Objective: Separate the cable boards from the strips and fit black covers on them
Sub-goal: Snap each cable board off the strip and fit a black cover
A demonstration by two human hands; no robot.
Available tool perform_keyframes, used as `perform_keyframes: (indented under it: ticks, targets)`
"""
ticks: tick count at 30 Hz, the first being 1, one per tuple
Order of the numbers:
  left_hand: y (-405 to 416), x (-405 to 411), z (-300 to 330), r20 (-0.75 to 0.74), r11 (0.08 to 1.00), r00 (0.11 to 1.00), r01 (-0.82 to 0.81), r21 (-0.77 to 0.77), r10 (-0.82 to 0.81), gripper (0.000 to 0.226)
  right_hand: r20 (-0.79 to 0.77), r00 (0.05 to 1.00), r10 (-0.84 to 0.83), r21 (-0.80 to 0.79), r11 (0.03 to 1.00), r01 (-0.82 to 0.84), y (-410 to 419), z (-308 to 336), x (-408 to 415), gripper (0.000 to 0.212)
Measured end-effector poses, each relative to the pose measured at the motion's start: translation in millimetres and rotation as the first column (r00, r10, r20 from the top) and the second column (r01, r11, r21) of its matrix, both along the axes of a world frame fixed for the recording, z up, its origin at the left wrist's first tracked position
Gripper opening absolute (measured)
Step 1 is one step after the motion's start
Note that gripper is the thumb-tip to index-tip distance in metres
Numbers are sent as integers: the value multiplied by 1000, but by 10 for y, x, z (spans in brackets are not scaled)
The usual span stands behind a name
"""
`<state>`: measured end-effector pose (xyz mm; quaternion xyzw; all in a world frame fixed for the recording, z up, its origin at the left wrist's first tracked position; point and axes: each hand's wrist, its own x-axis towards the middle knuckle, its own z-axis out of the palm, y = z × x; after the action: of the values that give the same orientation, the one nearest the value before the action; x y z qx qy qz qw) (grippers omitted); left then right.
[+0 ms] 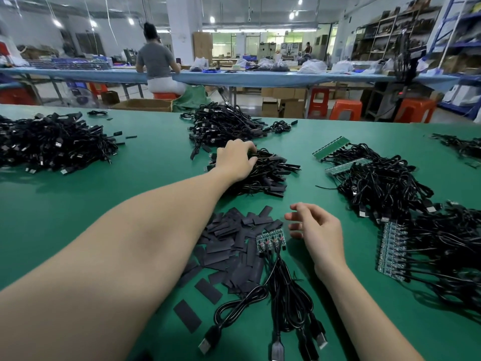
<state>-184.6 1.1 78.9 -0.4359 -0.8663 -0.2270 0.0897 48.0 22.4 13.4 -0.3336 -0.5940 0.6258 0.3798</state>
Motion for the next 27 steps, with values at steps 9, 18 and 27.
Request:
perform_keyframes:
  ticks: [9, 18, 27]
  targets:
    - [-380, 702, -70, 202, 858, 978, -64, 509, -47, 12, 292, 942, 164, 175, 959, -222, 45, 134, 76, 17]
    - [-783, 1190, -408, 461, 886, 880, -116, 449, -119, 37, 612, 732, 299, 54, 908, -415, 33, 278, 162, 23]
    - [-688, 1451, -381, 480, 873, 877, -243, 422, 12, 71, 146, 806, 574, -267, 807, -526, -6, 490, 278, 23]
